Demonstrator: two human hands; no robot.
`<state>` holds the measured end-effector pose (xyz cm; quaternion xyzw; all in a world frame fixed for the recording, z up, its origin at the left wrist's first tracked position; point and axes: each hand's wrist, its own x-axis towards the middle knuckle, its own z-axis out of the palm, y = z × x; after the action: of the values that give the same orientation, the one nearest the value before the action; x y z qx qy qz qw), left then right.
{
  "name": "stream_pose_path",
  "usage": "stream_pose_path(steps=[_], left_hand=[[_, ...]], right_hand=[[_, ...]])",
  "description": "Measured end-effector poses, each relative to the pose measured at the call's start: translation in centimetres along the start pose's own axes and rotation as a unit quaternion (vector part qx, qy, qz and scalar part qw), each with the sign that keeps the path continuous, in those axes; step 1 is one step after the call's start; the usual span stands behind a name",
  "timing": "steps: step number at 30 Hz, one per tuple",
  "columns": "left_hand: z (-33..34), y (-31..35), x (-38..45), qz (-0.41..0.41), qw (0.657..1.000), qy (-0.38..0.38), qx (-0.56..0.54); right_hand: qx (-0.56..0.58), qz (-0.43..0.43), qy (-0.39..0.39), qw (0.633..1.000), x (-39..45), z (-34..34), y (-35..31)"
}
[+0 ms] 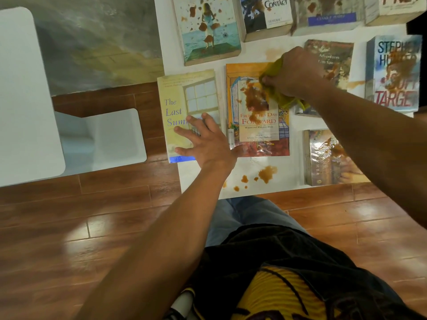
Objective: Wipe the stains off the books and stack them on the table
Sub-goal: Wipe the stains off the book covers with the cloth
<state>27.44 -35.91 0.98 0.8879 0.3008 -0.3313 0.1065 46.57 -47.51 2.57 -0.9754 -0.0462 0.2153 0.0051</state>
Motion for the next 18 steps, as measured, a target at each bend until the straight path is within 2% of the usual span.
stream_pose_path(steps=[5,9,12,16,18], left_hand=[[0.06,0.01,0.03,-0.002,1.0,0.001,-0.003],[-0.05,0.02,0.0,-0.001,1.0,0.005,-0.004],[-0.06,-0.03,-0.09,0.001,1.0,0.005,-0.005],[-0.14,0.02,-0.12,0.001,1.0,0.005,-0.001],[-0.1,0.11,-0.05,0.004,1.0,0.007,-0.003]], right_hand=[[0.044,0.045,0.04,0.997,-0.1,-0.12,0.85],[0.046,0.033,0.013,0.998,-0.58,-0.05,0.73],[0.064,0.058,0.041,0.995,-0.66,-0.22,1.15],[0.045,0.016,0.012,0.999,-0.74,-0.06,0.93],[0.038,0.022,0.02,0.999,-0.58,-0.4,1.16]])
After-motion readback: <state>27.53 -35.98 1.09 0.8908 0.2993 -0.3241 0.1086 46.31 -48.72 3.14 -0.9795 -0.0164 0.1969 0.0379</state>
